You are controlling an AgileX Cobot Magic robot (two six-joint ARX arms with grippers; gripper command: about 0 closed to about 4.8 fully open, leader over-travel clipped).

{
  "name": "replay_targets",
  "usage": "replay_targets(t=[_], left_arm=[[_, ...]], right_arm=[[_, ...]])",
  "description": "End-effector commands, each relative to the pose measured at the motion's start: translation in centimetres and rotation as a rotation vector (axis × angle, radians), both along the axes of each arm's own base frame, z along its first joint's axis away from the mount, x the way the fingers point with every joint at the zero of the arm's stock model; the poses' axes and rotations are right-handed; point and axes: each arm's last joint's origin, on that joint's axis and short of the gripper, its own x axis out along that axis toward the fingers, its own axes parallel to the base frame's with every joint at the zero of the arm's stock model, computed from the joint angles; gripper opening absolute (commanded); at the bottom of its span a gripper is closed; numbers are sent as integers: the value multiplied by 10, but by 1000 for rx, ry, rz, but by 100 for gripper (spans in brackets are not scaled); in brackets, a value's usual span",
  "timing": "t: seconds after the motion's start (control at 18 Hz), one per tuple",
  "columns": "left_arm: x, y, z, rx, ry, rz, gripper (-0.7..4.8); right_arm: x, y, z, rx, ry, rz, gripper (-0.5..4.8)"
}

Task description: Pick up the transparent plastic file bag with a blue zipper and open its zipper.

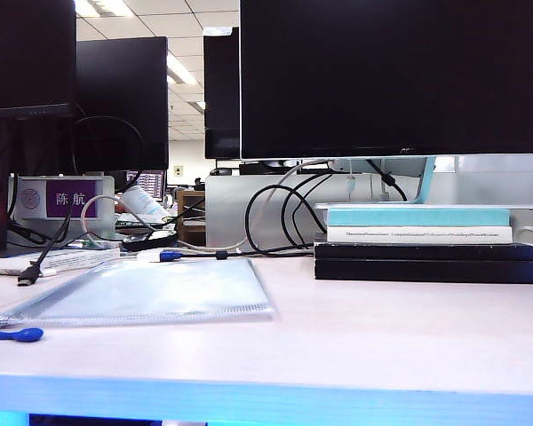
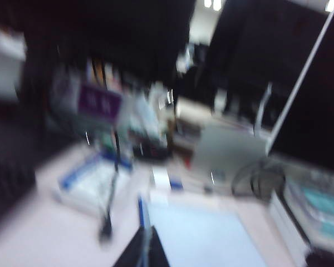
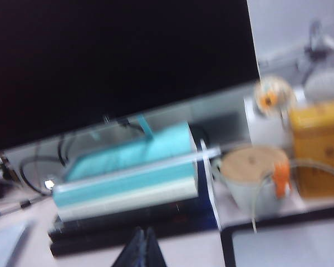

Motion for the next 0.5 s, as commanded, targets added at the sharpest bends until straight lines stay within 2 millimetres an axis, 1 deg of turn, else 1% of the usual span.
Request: replay_targets(t=[0.06,0.11,0.17,0.22,0.28,0.33,0.5], left_arm=[[-1,0,23,98,43,23,-6],[2,0,41,171,104,27,-6],[5,0,51,221,126,29,-6],[8,0,62,301,155,29,-6],[10,0,68,355,181,27,-6],[14,1,76,439,249,15,-6],[19,-1,83,588,357,-78,-6]], right_arm=[[6,0,21,2,9,24,-3],[17,1,36,-1,51,77,-3],[25,2,46,-5,77,120,-2],[37,4,59,-49,106,213,-2],[44,6,66,-86,127,281,-2],[59,8,78,-125,169,393,-2],[82,11,91,-138,244,554,-2]])
